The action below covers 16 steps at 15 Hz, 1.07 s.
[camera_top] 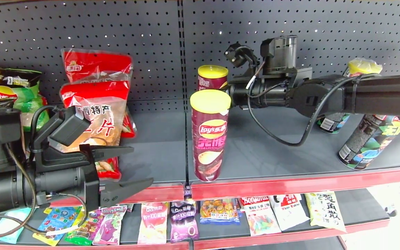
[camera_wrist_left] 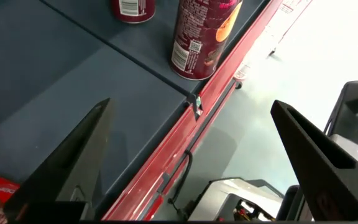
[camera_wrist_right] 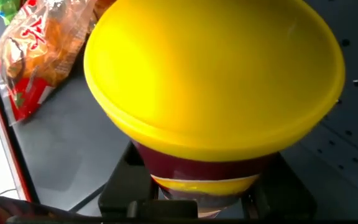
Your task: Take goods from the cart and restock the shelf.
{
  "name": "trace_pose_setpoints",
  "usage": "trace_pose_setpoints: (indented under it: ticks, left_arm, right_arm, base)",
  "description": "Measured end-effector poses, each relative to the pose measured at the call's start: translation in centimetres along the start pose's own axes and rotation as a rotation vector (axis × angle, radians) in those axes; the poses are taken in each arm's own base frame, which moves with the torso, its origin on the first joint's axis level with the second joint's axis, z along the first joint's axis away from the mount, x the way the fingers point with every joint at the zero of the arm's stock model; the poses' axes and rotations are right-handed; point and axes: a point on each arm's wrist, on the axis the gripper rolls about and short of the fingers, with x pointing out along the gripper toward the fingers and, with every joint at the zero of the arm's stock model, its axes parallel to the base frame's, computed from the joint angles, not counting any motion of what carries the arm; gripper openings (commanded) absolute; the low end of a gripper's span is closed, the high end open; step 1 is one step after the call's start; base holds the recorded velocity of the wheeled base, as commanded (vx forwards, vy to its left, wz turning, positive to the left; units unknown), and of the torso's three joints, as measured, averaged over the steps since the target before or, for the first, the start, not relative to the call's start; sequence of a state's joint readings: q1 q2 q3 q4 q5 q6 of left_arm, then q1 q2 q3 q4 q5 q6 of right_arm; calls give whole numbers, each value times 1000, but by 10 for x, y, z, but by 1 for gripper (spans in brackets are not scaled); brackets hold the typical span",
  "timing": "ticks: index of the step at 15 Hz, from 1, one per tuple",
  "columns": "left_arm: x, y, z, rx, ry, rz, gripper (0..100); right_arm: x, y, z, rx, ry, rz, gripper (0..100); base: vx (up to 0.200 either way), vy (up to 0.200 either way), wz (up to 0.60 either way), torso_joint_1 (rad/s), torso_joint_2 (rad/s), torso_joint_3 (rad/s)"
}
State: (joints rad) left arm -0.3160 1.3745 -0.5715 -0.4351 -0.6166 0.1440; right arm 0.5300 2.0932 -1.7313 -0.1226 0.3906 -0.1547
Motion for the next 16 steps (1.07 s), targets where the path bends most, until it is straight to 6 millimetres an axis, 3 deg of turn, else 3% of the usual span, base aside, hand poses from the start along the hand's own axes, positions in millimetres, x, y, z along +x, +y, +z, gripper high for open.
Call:
trace_pose_setpoints:
  ticks: [2, 3, 9, 12, 16]
  left_arm:
    - [0, 0, -1, -2, 3, 0, 100]
    - [0, 0, -1, -2, 3, 0, 100]
    - [2, 1, -1, -1, 7, -2, 100]
    - [4, 3, -1, -1, 11, 13, 100]
    - [11, 7, 2, 17, 14, 14, 100]
  right_arm:
    - [1, 2, 0, 5, 1, 6, 0]
    - [1, 3, -1, 7, 3, 8, 100]
    - [-6, 11, -12, 42, 51, 17, 100]
    - [-26, 11, -21, 64, 96, -1, 100]
    - [-61, -2, -27, 90, 131, -103, 100]
  base:
    - [0, 0, 0, 0, 0, 0]
    - [0, 0, 0, 0, 0, 0]
    - [0, 0, 0, 0, 0, 0]
    - [0, 0, 0, 0, 0, 0]
    - [0, 0, 0, 0, 0, 0]
